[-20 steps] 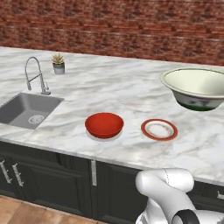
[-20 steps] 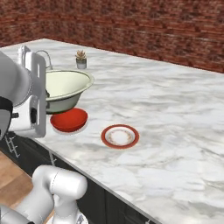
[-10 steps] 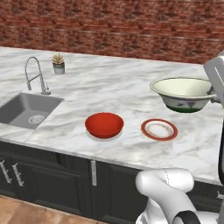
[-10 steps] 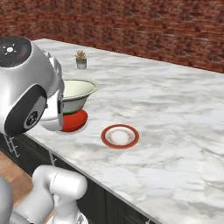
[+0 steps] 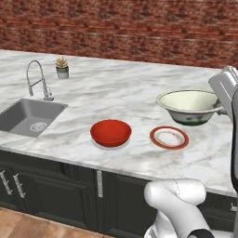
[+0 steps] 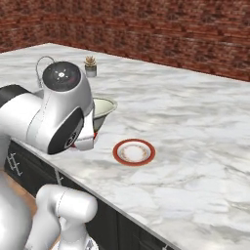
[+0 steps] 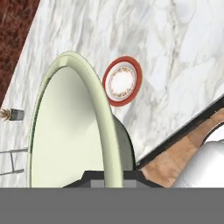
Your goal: Move the bowls from the cabinet to the plates on the dining table.
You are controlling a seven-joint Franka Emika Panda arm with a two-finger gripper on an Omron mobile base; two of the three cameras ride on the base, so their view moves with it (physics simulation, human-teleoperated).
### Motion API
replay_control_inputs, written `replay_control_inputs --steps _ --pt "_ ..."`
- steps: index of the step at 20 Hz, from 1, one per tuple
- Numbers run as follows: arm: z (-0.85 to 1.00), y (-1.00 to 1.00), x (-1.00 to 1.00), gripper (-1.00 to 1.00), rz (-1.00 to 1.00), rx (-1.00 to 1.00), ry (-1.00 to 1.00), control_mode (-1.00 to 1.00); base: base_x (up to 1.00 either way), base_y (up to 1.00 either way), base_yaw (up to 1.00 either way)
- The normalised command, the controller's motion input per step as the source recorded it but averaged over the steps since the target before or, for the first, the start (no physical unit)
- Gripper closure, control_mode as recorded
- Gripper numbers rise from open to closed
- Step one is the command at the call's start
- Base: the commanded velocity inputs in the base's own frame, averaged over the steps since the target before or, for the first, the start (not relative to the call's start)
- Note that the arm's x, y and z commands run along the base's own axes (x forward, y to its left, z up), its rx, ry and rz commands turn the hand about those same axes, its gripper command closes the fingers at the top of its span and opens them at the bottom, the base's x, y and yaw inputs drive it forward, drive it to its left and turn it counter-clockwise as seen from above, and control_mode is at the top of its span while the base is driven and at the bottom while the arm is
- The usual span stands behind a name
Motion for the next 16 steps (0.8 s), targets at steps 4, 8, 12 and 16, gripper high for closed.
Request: replay_control_inputs --steps 4,8,12,16 --pt "-0.38 -0.25 0.38 1.0 0.1 -0.03 0.0 -1.0 0.0 0.0 0.0" --pt "-0.33 -0.3 0.31 1.0 0.09 -0.02 -0.02 -1.0 0.0 0.0 0.0" --pt "-0.27 -0.32 0.3 1.0 0.09 -0.02 -0.04 -1.0 0.0 0.0 0.0" --pt "-0.28 -0.33 0.29 1.0 0.08 -0.01 -0.06 -1.0 0.0 0.0 0.0"
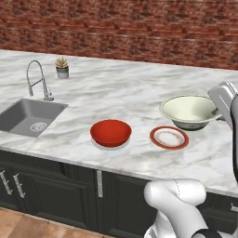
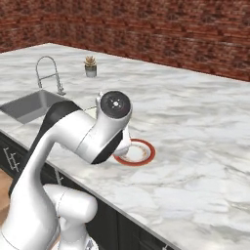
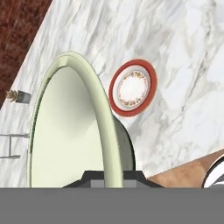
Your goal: Move the bowls from the cabinet to the plates on the dining table.
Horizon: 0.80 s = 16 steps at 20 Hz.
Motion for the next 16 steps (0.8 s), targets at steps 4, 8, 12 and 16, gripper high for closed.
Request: replay_control_inputs --steps 4,8,12,16 --pt "-0.31 -0.32 0.27 1.0 0.09 0.0 -0.06 -1.0 0.0 0.0 0.0" --pt "-0.31 -0.24 0.28 1.0 0.08 0.0 -0.02 -1.0 0.0 0.0 0.0" --pt "-0.28 -0.13 0.29 1.0 0.06 0.04 -0.01 -1.0 0.0 0.0 0.0" --pt "-0.19 -0.13 0.3 1.0 0.08 0.08 0.0 -1.0 0.0 0.0 0.0"
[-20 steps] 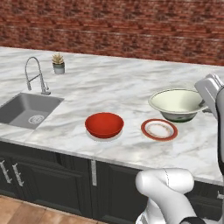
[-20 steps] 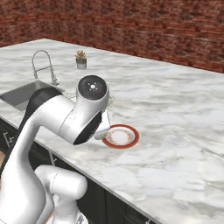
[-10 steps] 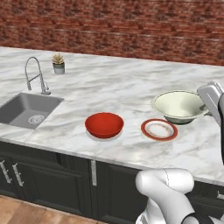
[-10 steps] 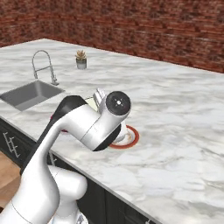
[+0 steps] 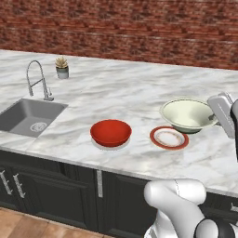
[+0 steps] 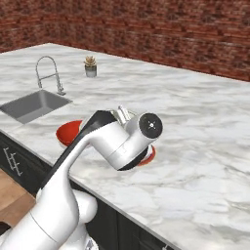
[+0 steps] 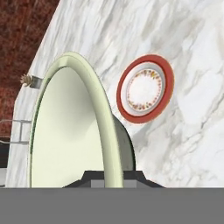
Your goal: Move the bowls from the cabinet to the plates on the dining table.
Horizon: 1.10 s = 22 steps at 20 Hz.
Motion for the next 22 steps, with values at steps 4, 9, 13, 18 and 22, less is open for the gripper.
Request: replay_control_inputs --steps 4,9,13,18,22 --pt "-0.17 -0.11 0.3 1.0 0.09 0.06 0.0 -1.0 0.0 0.0 0.0" --pt "-0.29 -0.1 0.27 1.0 0.09 0.01 0.02 -1.0 0.0 0.0 0.0" --pt "-0.37 -0.07 0.3 1.0 0.09 -0.02 0.03 -1.0 0.0 0.0 0.0" --pt "-0.27 -0.12 0.34 1.0 0.07 0.0 0.0 -1.0 0.0 0.0 0.0" --pt "-0.2 -0.18 0.35 1.0 0.06 0.0 0.0 -1.0 0.0 0.0 0.0"
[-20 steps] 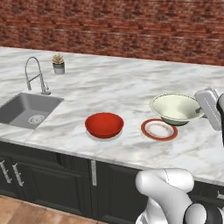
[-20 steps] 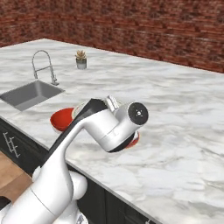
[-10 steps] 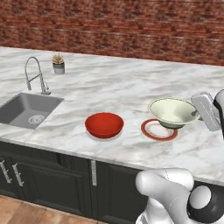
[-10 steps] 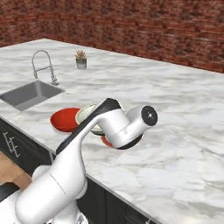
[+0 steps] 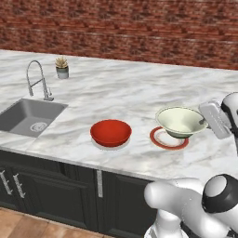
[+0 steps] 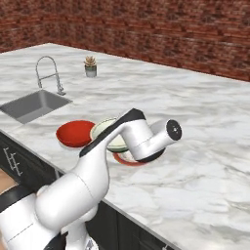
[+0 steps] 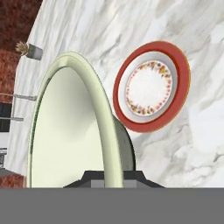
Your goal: Move the bowls from the cabinet to the plates on the dining table.
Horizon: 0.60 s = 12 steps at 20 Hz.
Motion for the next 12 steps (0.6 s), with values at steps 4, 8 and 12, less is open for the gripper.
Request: replay_control_inputs --steps 4,8,12 --pt "-0.2 -0.16 0.31 1.0 0.05 0.02 0.0 -1.0 0.0 0.0 0.0" --pt "-0.21 -0.11 0.29 1.0 0.05 0.01 0.01 -1.0 0.0 0.0 0.0" --pt "-0.19 -0.1 0.26 1.0 0.05 0.02 0.04 -1.0 0.0 0.0 0.0"
